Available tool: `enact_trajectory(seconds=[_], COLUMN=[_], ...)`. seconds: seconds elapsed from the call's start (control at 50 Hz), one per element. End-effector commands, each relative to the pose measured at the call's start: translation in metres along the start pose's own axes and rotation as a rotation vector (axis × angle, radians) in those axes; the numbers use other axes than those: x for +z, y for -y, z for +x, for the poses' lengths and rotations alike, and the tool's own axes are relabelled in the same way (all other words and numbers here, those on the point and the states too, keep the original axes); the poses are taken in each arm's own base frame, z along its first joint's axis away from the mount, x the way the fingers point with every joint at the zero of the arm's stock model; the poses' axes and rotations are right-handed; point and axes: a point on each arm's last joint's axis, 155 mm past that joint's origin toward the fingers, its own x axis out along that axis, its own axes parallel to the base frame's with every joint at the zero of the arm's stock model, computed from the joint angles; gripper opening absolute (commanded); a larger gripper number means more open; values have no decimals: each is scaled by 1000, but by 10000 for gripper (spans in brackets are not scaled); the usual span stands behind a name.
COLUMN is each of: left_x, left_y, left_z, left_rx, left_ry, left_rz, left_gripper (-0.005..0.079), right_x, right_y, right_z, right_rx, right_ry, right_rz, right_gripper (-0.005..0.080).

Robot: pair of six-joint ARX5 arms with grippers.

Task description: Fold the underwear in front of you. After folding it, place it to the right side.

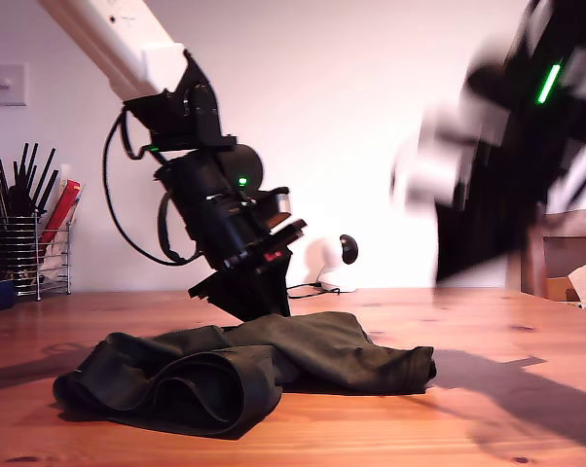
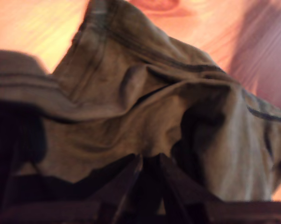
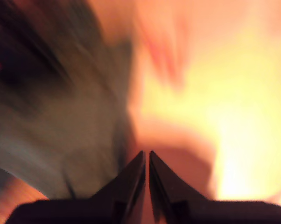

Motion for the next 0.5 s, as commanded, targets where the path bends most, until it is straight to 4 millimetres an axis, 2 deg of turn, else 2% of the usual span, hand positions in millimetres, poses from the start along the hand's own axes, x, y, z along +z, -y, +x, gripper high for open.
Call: enact_trajectory(seconds=[0.0, 0.16, 0.32, 0.48], left_x=[-12, -10, -11, -10], left_y=[11, 33, 54, 68], left_z=[19, 30, 38, 44], left_rx=[-29, -45, -58, -78], left_ry=[-43, -44, -56, -52], left_rz=[6, 58, 100, 129], left_gripper=[92, 92, 92, 92], right_x=[-27, -45, -55, -81], right_y=[-2, -9, -17, -28], right_z=[-4, -23, -29, -31], right_rx=[-1, 11, 48, 103], right_ry=[-20, -5, -31, -134], right_rz=[21, 20, 3, 18], right_gripper=[-11, -11, -11, -11])
